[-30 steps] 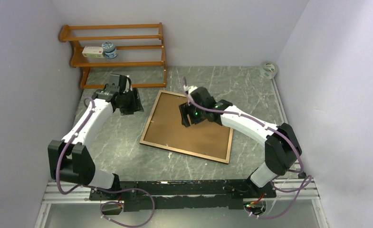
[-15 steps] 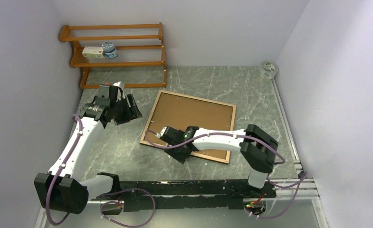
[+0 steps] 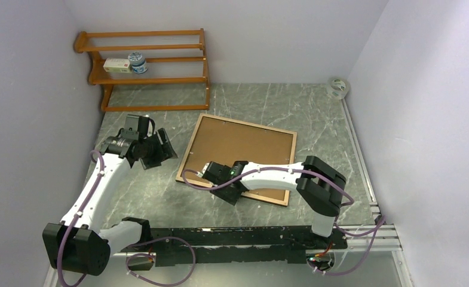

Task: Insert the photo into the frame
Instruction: Turn over the photo frame at the center of the board.

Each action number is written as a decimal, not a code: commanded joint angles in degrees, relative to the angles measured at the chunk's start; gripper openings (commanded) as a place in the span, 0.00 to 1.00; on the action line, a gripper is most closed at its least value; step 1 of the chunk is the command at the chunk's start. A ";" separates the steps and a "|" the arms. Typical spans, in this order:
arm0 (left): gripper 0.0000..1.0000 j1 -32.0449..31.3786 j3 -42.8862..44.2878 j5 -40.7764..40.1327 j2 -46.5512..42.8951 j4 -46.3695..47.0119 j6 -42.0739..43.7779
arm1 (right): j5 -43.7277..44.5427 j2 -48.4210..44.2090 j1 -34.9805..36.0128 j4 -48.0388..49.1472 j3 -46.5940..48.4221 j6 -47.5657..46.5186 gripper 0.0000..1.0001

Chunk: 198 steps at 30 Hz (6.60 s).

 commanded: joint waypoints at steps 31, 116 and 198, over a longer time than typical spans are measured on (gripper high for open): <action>0.93 0.14 -26.04 13.96 -3.30 30.41 -16.13 | -12.24 -8.46 -0.34 8.08 5.53 1.76 0.14; 0.86 0.14 16.93 -1.73 -11.35 -7.77 -30.83 | 17.47 -1.26 10.11 -19.32 49.80 -8.99 0.00; 0.90 0.16 -4.13 12.88 18.20 23.12 -12.40 | -49.59 -22.44 -57.24 19.15 -2.05 43.87 0.06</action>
